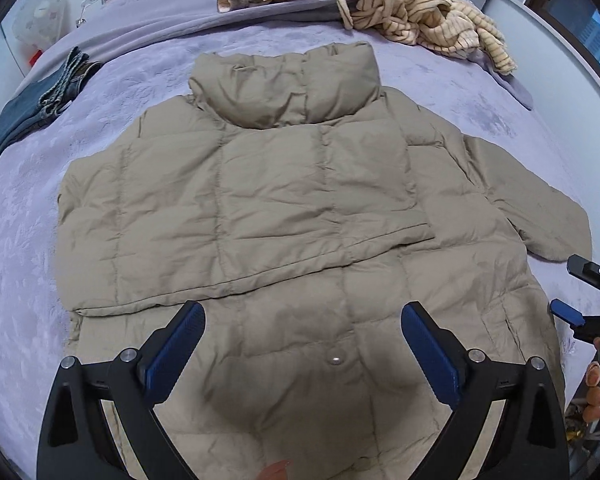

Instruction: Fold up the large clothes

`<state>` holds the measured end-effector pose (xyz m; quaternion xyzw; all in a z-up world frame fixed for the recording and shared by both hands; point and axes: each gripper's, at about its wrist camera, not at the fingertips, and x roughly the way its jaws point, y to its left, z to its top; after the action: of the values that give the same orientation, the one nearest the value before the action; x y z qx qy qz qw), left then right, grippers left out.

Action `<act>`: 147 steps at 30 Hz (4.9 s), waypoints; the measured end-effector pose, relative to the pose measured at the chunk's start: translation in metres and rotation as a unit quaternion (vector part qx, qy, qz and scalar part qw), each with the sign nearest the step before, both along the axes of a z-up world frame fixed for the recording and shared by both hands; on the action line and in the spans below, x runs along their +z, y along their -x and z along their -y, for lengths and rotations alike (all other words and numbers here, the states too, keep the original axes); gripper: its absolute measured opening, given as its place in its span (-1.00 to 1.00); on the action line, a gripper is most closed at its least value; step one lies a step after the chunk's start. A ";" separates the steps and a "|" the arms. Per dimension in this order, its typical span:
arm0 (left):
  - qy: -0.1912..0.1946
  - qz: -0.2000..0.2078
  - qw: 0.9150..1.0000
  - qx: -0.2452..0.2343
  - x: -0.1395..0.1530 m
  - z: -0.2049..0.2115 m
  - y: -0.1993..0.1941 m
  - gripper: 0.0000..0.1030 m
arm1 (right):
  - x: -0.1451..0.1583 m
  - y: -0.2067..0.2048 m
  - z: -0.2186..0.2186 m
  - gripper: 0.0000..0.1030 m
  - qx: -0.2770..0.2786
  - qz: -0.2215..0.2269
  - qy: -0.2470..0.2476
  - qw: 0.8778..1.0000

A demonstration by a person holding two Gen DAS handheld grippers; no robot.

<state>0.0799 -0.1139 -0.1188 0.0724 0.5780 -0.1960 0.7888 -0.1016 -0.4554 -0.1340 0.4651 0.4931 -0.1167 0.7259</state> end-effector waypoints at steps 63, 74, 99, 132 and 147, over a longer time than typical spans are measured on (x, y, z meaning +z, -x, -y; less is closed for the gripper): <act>0.069 -0.012 0.983 0.171 -0.046 -0.110 -0.103 0.92 | -0.070 -0.184 -0.124 0.49 0.228 0.053 0.067 0.970; 0.183 -0.018 0.969 0.167 -0.030 -0.140 -0.122 0.92 | -0.067 -0.224 -0.070 -0.80 0.106 0.143 -0.054 0.983; 0.308 -0.142 0.930 0.139 -0.075 -0.105 -0.145 0.82 | -0.092 -0.124 -0.123 -0.73 0.346 -0.029 0.153 0.925; 0.193 -0.100 0.968 0.124 -0.067 -0.104 -0.135 0.76 | -0.085 -0.131 -0.084 -0.79 0.300 -0.045 0.295 0.906; 0.115 -0.079 0.984 0.107 -0.094 -0.109 -0.120 -0.83 | -0.099 -0.142 -0.071 -0.80 0.295 -0.069 0.287 0.909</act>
<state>0.1999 -0.0053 -0.2129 -0.0968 0.6164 -0.1805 0.7603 0.0404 -0.3845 -0.2326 0.0610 0.6024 -0.0653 0.7932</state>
